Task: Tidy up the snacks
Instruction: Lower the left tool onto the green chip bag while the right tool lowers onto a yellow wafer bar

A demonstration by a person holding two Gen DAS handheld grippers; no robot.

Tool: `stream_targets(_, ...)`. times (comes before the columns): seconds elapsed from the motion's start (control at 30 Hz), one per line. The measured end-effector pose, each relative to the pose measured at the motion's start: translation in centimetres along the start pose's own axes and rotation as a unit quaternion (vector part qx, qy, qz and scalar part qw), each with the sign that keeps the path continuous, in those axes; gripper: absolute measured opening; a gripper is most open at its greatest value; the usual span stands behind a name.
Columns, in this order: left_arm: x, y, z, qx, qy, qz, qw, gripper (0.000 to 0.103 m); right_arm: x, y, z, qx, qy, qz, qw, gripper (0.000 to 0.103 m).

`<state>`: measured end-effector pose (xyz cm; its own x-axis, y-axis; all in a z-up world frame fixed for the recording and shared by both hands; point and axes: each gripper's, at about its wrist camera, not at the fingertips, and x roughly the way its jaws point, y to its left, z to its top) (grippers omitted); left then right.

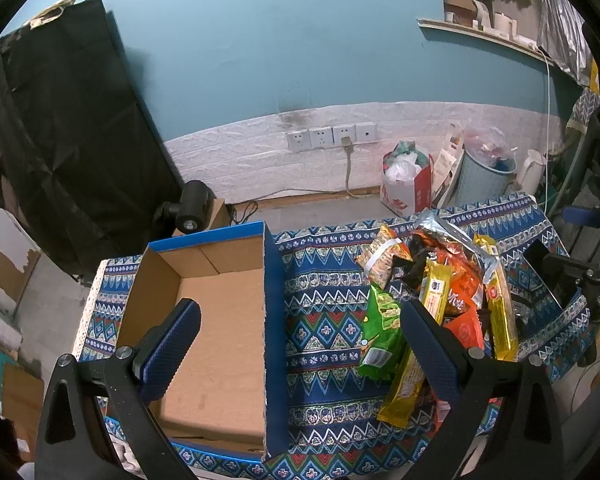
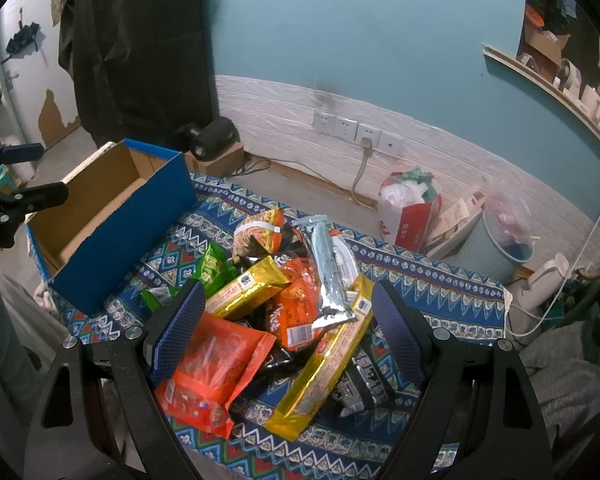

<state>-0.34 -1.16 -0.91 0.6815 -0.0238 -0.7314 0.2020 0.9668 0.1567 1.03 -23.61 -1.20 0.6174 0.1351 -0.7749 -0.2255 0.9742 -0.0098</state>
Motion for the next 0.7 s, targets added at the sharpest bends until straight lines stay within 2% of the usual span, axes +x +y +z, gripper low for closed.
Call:
stream_targets(0.23, 1.7, -0.9, -0.1, 0.009, 0.02, -0.015, 0.9997, 0.101, 0.6, -0.9, -0.5, 0.01, 0.014, -0.008, 1.0, 0.083)
stream_targets(0.7, 9.0, -5.0, -0.4, 0.033, 0.107, -0.054, 0.9923, 0.101, 5.6, -4.5, -3.2, 0.064, 0.097, -0.025, 0.993, 0.083)
